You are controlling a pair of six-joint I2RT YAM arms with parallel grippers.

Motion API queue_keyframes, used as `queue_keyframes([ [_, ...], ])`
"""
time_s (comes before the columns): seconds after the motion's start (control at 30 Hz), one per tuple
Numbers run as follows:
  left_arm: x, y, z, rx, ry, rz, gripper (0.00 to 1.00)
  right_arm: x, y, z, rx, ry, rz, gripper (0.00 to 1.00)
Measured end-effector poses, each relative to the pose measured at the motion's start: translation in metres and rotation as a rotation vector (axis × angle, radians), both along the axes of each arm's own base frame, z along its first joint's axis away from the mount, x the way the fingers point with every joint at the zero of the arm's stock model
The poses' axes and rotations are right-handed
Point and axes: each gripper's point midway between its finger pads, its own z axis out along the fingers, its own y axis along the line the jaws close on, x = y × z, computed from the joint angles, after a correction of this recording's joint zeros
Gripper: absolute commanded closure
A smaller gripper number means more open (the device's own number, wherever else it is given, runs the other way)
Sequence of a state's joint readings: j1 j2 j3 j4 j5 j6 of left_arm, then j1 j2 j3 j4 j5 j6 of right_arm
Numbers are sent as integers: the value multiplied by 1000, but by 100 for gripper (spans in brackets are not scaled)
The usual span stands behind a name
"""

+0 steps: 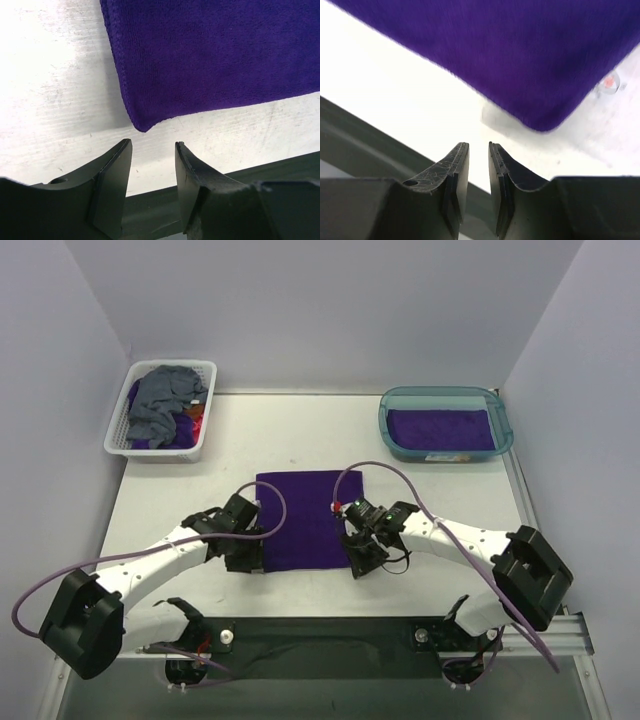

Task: Fold and stack the towels
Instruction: Fold the towel

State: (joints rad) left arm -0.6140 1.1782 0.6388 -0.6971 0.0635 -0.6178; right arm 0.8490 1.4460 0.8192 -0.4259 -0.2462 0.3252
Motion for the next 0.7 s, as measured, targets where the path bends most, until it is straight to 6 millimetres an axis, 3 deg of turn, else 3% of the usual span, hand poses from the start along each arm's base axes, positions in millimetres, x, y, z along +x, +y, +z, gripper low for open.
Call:
queue_keyframes([
  [0.13,3,2,6,-5,-27,33,45,-13,-11,0,-5,18,-38,75],
  [0.2,6,5,9,2,-48,63,44,-10,-13,7,4,-9,-77,72],
  [0.47,19,13,15,23,-111,194,49,36,-19,38,113,-144,-357,73],
  [0.6,25,12,10,29,-111,235,58,57,-18,38,181,-165,-476,75],
  [0.7,27,12,1,42,-95,249,66,59,-14,30,211,-143,-512,78],
])
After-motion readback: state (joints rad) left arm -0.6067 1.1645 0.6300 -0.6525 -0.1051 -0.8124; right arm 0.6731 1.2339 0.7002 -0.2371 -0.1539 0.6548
